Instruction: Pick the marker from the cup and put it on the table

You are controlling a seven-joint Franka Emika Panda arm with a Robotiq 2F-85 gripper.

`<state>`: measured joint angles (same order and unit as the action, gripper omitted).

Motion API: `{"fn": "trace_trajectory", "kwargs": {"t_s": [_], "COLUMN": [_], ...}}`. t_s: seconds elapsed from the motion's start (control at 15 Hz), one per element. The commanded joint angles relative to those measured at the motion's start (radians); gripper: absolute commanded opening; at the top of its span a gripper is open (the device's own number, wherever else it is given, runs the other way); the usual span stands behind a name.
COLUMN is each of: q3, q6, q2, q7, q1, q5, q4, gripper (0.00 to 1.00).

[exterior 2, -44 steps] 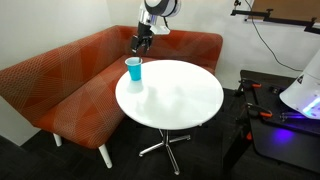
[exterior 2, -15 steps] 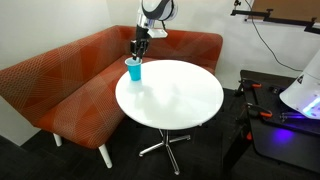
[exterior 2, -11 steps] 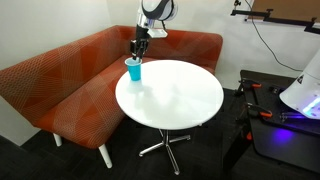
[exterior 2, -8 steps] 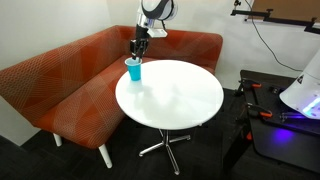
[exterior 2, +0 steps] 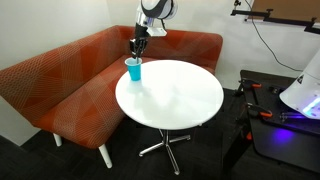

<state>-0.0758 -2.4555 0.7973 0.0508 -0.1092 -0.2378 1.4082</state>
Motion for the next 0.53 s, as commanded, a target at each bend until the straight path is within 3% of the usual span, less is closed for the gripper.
{"fn": "trace_trajectory", "kwargs": {"t_s": [0.0,0.47], "q3": [-0.004,-0.003], "q6": [0.032,0.036], "q2": [0.007,0.014], "q7": [-0.005,-0.007], "q1": [-0.004,-0.003], "q5": [0.0,0.001], "q4": [-0.03,-0.035], "gripper": [0.38,0.33]}}
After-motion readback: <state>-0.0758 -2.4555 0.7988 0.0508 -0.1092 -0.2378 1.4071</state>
